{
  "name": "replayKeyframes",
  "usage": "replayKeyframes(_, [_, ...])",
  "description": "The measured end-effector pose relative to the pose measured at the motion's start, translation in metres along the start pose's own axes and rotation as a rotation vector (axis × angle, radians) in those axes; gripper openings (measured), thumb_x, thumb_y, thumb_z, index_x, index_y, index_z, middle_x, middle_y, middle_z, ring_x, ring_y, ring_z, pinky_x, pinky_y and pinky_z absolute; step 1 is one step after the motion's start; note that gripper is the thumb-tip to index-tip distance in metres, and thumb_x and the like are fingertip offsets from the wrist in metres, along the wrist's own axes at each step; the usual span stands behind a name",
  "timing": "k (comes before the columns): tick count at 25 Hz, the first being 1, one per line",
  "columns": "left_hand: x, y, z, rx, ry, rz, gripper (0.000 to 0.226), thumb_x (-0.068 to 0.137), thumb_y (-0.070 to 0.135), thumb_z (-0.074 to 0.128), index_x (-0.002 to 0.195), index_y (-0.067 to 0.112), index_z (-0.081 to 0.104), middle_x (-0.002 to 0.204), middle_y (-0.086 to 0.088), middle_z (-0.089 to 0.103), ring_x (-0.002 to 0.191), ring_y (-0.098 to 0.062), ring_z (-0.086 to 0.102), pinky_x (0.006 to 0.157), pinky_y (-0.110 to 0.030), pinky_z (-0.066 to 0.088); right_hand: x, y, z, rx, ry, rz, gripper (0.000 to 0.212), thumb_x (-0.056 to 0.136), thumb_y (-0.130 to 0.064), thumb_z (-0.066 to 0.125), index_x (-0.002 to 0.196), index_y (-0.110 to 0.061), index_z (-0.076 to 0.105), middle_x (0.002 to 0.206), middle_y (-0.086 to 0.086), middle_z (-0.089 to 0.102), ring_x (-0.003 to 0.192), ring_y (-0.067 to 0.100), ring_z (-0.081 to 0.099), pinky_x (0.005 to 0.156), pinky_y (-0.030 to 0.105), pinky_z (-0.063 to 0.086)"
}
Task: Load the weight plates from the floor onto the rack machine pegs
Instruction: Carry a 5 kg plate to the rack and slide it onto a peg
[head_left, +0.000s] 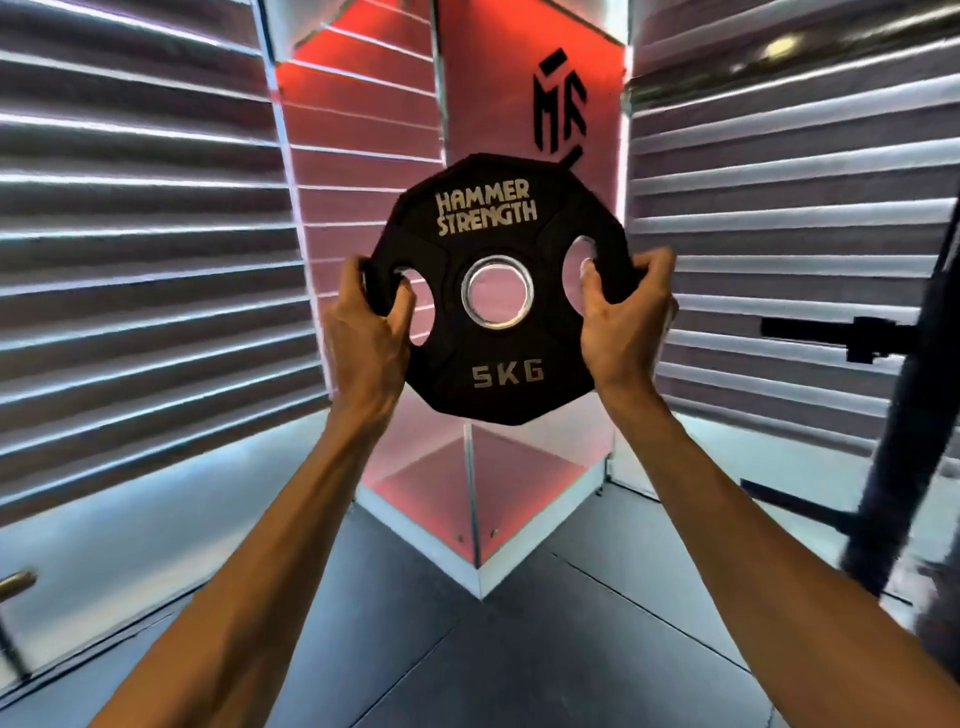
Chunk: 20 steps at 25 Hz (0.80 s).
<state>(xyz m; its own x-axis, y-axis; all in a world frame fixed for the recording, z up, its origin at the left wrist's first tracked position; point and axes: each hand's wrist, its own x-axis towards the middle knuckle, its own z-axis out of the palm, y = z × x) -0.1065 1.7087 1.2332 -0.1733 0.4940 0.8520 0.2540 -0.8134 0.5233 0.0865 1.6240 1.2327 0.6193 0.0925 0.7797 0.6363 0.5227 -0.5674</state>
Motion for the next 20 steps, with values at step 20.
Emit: replayKeyframes(20, [0.060, -0.279, 0.578, -0.593, -0.487, -0.153, 0.012, 0.099, 0.023, 0.053, 0.106, 0.016, 0.048, 0.079, 0.009, 0.061, 0.071, -0.011, 0.062, 0.064, -0.033, 0.055, 0.207, 0.430, 0.098, -0.665, 0.302, -0.082, 0.034, 0.090, -0.020, 0.071, 0.101, -0.003, 0.044, 0.073, -0.018, 0.049, 0.065, -0.012, 0.054, 0.058, 0.002, 0.037])
